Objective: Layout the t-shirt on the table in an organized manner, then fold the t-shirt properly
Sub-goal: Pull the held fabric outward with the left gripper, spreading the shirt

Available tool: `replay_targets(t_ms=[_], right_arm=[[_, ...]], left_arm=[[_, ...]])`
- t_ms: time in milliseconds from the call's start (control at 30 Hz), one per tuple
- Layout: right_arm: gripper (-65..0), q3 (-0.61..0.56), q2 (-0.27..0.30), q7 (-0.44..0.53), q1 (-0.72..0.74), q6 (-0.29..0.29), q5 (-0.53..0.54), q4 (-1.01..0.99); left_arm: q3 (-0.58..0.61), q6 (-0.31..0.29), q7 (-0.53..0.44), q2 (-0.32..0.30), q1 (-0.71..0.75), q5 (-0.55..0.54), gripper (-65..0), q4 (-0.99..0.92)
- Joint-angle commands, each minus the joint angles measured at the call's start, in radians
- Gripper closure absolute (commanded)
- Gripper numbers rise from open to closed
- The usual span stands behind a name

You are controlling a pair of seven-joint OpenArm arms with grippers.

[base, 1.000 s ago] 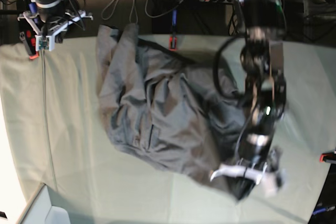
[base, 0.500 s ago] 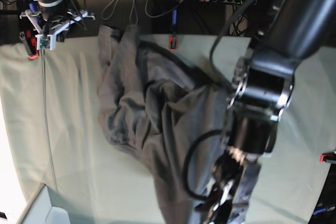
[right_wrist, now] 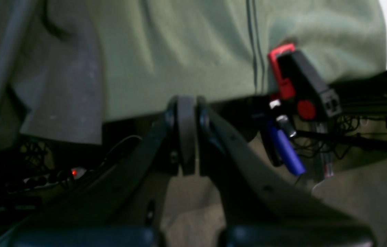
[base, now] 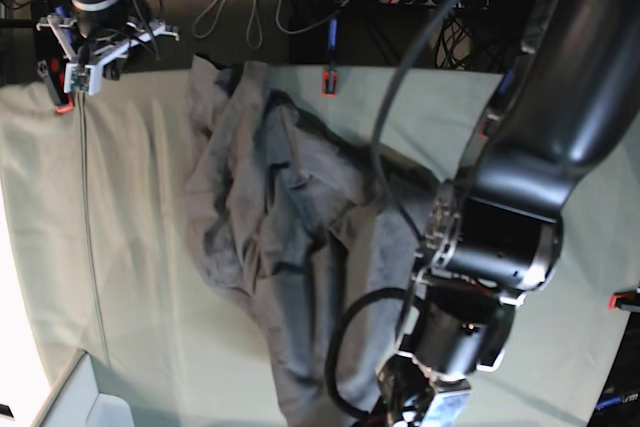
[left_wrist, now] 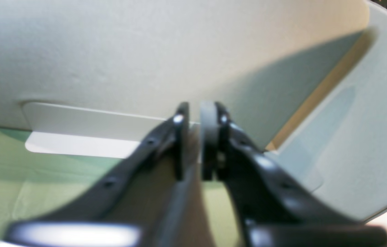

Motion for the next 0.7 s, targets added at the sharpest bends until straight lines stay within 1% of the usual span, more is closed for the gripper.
replay_targets(t_ms=[0, 33, 67, 100, 200, 300, 333, 433, 533, 600, 667], right_arm=[[0.0, -0.001, 0.001, 0.016, -0.017, 0.003, -0.003, 0.018], [0.0, -0.001, 0.001, 0.016, -0.017, 0.003, -0.003, 0.018], [0.0, -0.001, 0.001, 0.016, -0.017, 0.003, -0.003, 0.018], [0.0, -0.001, 0.001, 0.016, -0.017, 0.003, -0.003, 0.018], [0.0, -0.001, 0.006, 0.016, -0.011, 0.003, -0.003, 0.016], [0.0, 0.002, 0.007, 0.016, 0.027, 0.003, -0.003, 0.016], [0.0, 0.003, 0.007, 0.016, 0.04, 0.003, -0.003, 0.016], [0.0, 0.0, 0.007, 0.016, 0.07, 0.003, -0.003, 0.013], [0.0, -0.006, 0.004, 0.016, 0.095, 0.003, -0.001, 0.012], [0.0, -0.032, 0.009, 0.016, 0.112, 0.004, -0.001, 0.01], [0.0, -0.05, 0.026, 0.016, 0.116, 0.004, -0.001, 0.01]], left_arm=[[-0.001, -0.006, -0.029, -0.002, -0.047, 0.003, -20.8, 0.009], [-0.001, -0.006, -0.029, -0.004, -0.029, 0.003, -26.0, 0.006], [-0.001, -0.006, -0.029, -0.005, -0.004, 0.003, -29.6, 0.014], [-0.001, -0.006, -0.029, -0.021, 0.026, 0.003, -32.3, 0.028], [-0.001, 0.002, -0.029, -0.068, 0.115, 0.003, -32.5, 0.126], [-0.001, 0.004, -0.027, -0.137, 0.25, 0.003, -32.5, 0.278], [-0.001, 0.004, -0.013, -0.162, 0.298, 0.003, -32.5, 0.336], [-0.011, 0.004, 0.097, -0.245, 0.485, -0.006, -32.5, 0.556], [-0.014, 0.004, 0.145, -0.328, 0.668, -0.01, -32.5, 0.747], [-0.043, 0.004, 0.145, -0.357, 0.806, -0.01, -32.5, 0.856], [-0.12, 0.004, 0.145, -0.352, 0.958, -0.01, -32.6, 0.955]])
